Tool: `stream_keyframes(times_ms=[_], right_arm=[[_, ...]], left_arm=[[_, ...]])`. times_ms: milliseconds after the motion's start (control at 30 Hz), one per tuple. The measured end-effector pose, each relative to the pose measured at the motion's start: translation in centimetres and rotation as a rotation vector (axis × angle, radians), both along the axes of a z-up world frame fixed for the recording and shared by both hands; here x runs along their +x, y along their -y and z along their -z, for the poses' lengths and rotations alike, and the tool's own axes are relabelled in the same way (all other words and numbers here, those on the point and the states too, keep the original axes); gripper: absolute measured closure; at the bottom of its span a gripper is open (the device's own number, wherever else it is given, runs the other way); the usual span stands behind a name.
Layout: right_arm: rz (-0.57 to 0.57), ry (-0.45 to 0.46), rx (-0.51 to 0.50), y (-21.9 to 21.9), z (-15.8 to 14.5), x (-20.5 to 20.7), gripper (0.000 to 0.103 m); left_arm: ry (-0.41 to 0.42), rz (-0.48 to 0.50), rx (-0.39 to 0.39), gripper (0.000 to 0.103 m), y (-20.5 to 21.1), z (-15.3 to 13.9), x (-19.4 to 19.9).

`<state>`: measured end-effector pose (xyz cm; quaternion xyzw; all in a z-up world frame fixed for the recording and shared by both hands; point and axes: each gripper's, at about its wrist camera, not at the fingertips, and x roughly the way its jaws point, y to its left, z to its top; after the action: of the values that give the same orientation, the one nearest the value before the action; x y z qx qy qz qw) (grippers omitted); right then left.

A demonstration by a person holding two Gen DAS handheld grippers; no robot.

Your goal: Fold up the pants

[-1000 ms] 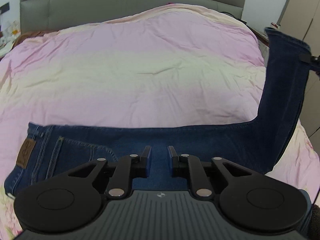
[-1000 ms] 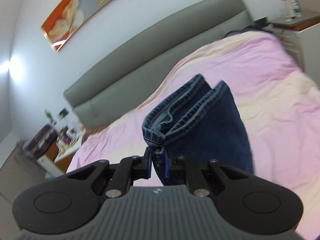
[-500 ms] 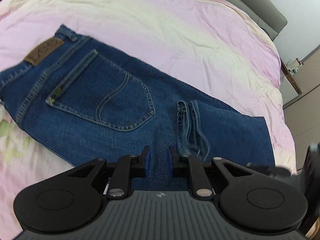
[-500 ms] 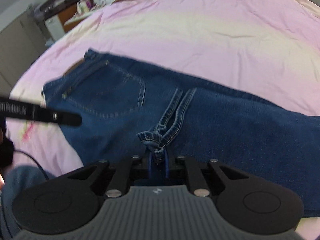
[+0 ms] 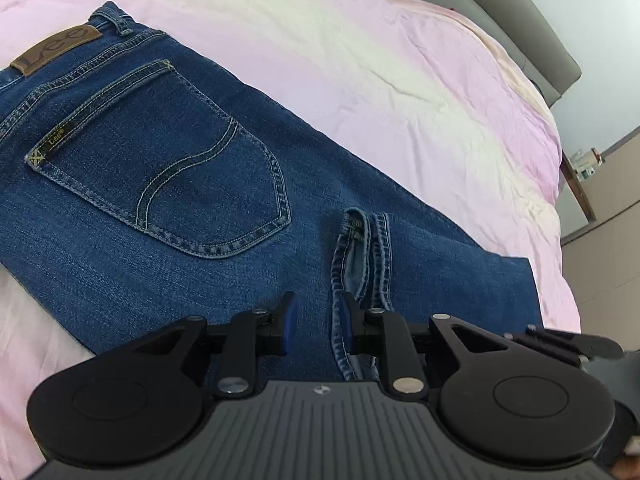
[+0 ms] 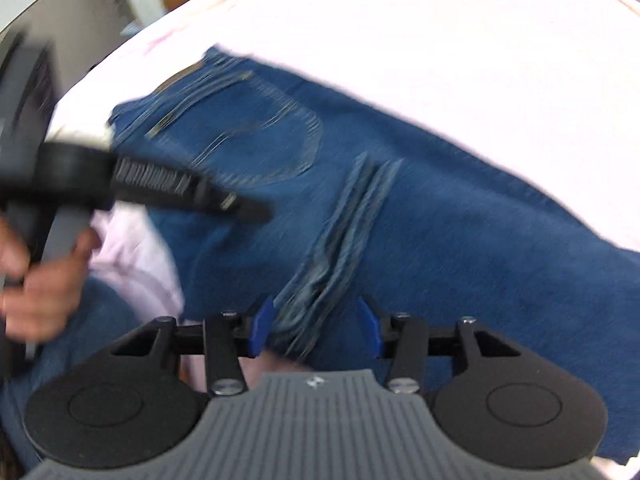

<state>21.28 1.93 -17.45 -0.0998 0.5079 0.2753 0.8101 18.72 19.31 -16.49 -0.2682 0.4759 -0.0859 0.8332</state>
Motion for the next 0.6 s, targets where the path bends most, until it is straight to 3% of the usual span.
stream_keyframes(times_ms=[200, 333, 433, 500, 600], right_arm=[[0.116, 0.01, -0.044, -1.7, 3.1, 3.4, 0.068], [0.122, 0.022, -0.115, -3.1, 5.5, 3.9, 0.068], [0.133, 0.018, -0.111, -3.1, 6.6, 4.3, 0.072], [0.155, -0.008, -0.077, -2.3, 6.6, 4.8, 0.091], [0.221, -0.101, 0.021, 0.3, 6.6, 6.1, 0.103]], left_arm=[[-0.004, -0.013, -0.01, 0.079, -0.2, 0.6, 0.2], [-0.017, -0.002, -0.008, 0.079, -0.1, 0.9, 0.4], [-0.021, 0.026, -0.004, 0.079, 0.4, 0.8, 1.0], [-0.025, 0.043, -0.021, 0.079, 0.6, 1.1, 1.3], [-0.035, 0.05, -0.041, 0.079, 0.6, 1.3, 1.4]])
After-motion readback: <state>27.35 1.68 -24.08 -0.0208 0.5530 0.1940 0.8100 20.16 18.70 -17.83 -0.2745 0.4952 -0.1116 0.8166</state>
